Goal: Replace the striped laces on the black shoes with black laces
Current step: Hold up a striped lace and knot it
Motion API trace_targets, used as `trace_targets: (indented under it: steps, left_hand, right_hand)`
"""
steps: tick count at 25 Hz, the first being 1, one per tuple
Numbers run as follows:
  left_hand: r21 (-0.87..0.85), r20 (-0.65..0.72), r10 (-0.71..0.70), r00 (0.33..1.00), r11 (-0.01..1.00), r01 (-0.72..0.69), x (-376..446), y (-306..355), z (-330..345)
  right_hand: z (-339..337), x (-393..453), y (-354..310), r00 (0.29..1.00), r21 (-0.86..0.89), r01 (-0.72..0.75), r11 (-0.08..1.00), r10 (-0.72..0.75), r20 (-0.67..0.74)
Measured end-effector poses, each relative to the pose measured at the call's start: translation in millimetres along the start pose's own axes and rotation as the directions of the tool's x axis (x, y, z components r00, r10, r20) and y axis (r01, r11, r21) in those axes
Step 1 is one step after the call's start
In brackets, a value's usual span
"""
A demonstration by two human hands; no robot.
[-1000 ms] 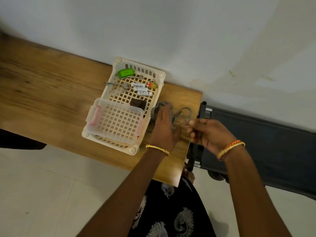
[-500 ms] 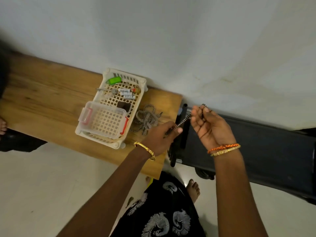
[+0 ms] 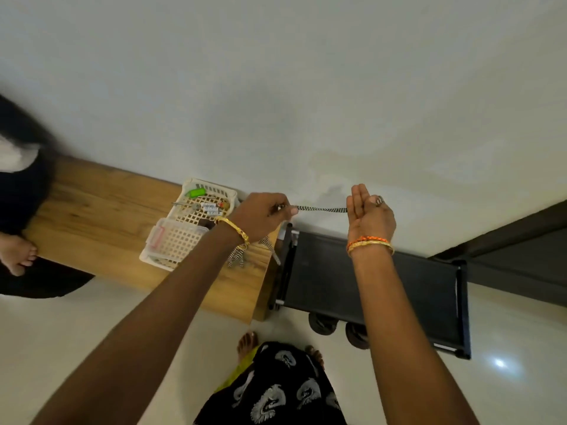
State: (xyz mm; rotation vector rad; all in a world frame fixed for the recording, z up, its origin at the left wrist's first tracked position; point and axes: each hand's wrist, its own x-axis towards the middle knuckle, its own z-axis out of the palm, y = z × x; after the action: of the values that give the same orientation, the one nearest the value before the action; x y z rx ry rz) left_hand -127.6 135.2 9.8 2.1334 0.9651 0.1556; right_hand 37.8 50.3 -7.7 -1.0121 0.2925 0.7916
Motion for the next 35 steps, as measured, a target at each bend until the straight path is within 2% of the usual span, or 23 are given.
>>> trace_targets:
  steps: [1, 2, 3, 4, 5, 6, 7, 9, 12, 15, 16, 18, 20, 21, 23, 24, 25, 27, 29, 31, 33, 35]
  left_hand:
    - [-0.004, -0.015, 0.026, 1.000, 1.000, -0.026, 3.0, 13.6, -7.5]
    - [-0.005, -0.029, 0.058, 0.998, 0.998, -0.058, 7.2, 27.2, -14.4]
    - [0.000, -0.041, 0.091, 0.995, 0.996, -0.091, 12.0, 40.9, -20.9]
    - [0.007, -0.055, 0.121, 0.991, 0.993, -0.121, 16.1, 55.2, -27.3]
    - [0.015, -0.071, 0.142, 0.987, 0.990, -0.142, 19.9, 68.9, -34.6]
    - [0.027, -0.084, 0.156, 0.984, 0.988, -0.154, 22.9, 81.3, -42.9]
    - [0.042, -0.096, 0.170, 0.981, 0.985, -0.167, 25.1, 92.0, -51.4]
    - [0.061, -0.126, 0.209, 0.970, 0.977, -0.203, 26.0, 109.9, -69.3]
    - [0.039, -0.180, 0.259, 0.949, 0.966, -0.256, 25.1, 131.9, -96.3]
    - [-0.059, -0.295, 0.276, 0.915, 0.950, -0.306, 25.0, 152.1, -129.3]
    - [-0.109, -0.324, 0.276, 0.905, 0.939, -0.325, 24.6, 158.6, -141.6]
    - [-0.141, -0.287, 0.298, 0.911, 0.927, -0.347, 25.1, 172.2, -161.7]
    - [-0.088, -0.222, 0.342, 0.913, 0.925, -0.368, 23.0, 187.9, -173.5]
    - [-0.058, -0.213, 0.372, 0.904, 0.918, -0.392, 21.5, 195.5, -177.2]
    - [-0.019, -0.198, 0.410, 0.890, 0.907, -0.421, 18.3, 210.1, -186.3]
    - [0.018, -0.168, 0.425, 0.890, 0.904, -0.428, 16.1, 216.4, -191.4]
    - [0.078, -0.135, 0.449, 0.883, 0.894, -0.442, 14.1, 221.5, -196.7]
    - [0.270, -0.117, 0.529, 0.841, 0.832, -0.485, 9.8, 229.5, -206.1]
    - [0.412, -0.158, 0.611, 0.776, 0.755, -0.510, 4.2, 237.9, -211.1]
    - [0.446, -0.217, 0.647, 0.731, 0.732, -0.515, 1.7, 242.6, -217.4]
    - [0.378, -0.329, 0.609, 0.722, 0.785, -0.490, 1.8, 238.1, -230.0]
    - [0.250, -0.391, 0.538, 0.747, 0.843, -0.476, 3.7, 226.2, -239.8]
  right_hand:
    - [-0.3, -5.3, -0.7, 0.996, -0.162, 0.085, 0.983, -0.083, 0.018]
    - [-3.0, -9.3, 2.0, 0.982, -0.388, 0.190, 0.902, -0.172, 0.081]
    - [-7.5, -13.2, 5.8, 0.953, -0.602, 0.302, 0.739, -0.237, 0.187]
    - [-13.0, -17.6, 5.9, 0.915, -0.730, 0.403, 0.552, -0.248, 0.318]
    - [-16.2, -20.3, 4.2, 0.877, -0.775, 0.481, 0.410, -0.213, 0.431]
    - [-16.2, -23.2, -1.0, 0.850, -0.780, 0.524, 0.343, -0.155, 0.503]
    - [-12.9, -26.8, -9.9, 0.835, -0.776, 0.541, 0.325, -0.100, 0.541]
    - [-2.3, -35.5, -33.0, 0.816, -0.763, 0.553, 0.334, -0.032, 0.577]
    - [18.1, -48.2, -70.2, 0.781, -0.725, 0.558, 0.404, 0.041, 0.624]
    - [32.1, -67.8, -101.7, 0.736, -0.731, 0.549, 0.406, 0.179, 0.653]
    - [34.3, -75.8, -109.3, 0.729, -0.724, 0.551, 0.414, 0.183, 0.659]
    - [39.3, -89.6, -120.9, 0.753, -0.692, 0.511, 0.510, 0.122, 0.646]
    - [53.1, -104.4, -128.9, 0.773, -0.612, 0.467, 0.638, 0.041, 0.633]
    - [62.0, -112.1, -130.5, 0.776, -0.569, 0.465, 0.678, -0.004, 0.630]
    - [83.6, -126.4, -135.3, 0.783, -0.509, 0.517, 0.688, -0.140, 0.606]
    - [93.3, -133.2, -140.2, 0.788, -0.444, 0.513, 0.734, -0.199, 0.583]
    - [102.8, -139.2, -147.0, 0.796, -0.346, 0.464, 0.816, -0.212, 0.567]
    - [120.8, -149.5, -161.6, 0.783, -0.183, 0.272, 0.945, -0.106, 0.612]
    - [132.7, -164.7, -165.6, 0.716, -0.249, 0.290, 0.924, -0.036, 0.697]
    - [137.6, -173.7, -159.3, 0.692, -0.262, 0.369, 0.892, -0.075, 0.718]
    - [135.1, -174.2, -157.8, 0.730, -0.166, 0.309, 0.937, -0.121, 0.673]
    - [128.9, -171.7, -165.1, 0.776, -0.115, 0.209, 0.971, -0.093, 0.624]
